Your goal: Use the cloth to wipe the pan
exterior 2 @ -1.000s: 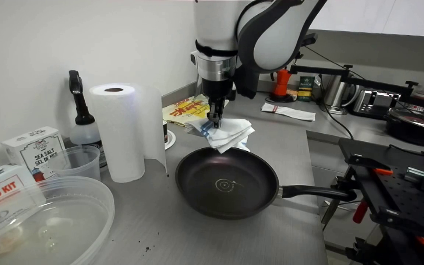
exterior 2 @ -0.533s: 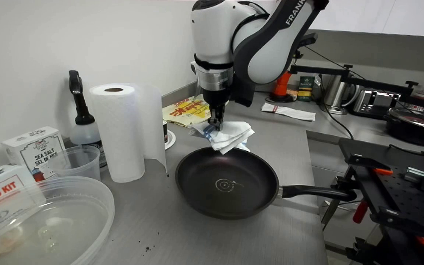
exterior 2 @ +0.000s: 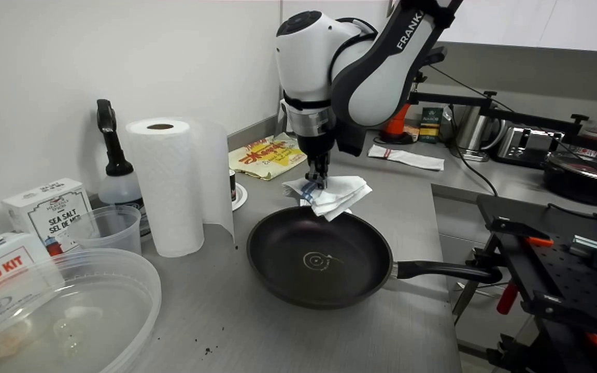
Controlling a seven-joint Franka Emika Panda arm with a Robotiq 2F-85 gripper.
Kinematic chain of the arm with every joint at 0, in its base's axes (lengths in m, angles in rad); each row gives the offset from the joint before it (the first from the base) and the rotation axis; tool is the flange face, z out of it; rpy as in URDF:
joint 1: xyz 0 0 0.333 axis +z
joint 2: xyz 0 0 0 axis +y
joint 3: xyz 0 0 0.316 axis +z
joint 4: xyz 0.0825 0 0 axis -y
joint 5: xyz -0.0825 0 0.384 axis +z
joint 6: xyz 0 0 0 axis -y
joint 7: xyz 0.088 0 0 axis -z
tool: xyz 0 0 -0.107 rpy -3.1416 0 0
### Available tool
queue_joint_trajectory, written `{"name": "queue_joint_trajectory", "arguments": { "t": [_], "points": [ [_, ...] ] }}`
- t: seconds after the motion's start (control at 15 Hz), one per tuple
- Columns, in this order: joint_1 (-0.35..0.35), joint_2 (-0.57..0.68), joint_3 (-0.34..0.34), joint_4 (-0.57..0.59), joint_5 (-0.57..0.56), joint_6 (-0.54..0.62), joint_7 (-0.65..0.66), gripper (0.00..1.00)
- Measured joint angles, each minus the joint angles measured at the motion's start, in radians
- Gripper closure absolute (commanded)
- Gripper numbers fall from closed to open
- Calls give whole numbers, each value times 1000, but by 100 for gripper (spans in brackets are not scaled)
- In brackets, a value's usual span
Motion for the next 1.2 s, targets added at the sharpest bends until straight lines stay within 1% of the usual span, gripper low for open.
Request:
{"name": "queue_joint_trajectory", "arguments": {
  "t": [0.2, 0.53, 0.8, 1.2],
  "points": [
    [-19, 1, 25, -2, 38, -15, -2, 97],
    [-40, 16, 47, -3, 88, -26, -4, 97],
    [-51, 42, 51, -1, 109, -26, -4, 97],
    [-55, 104, 47, 21, 110, -25, -4, 97]
  ]
}}
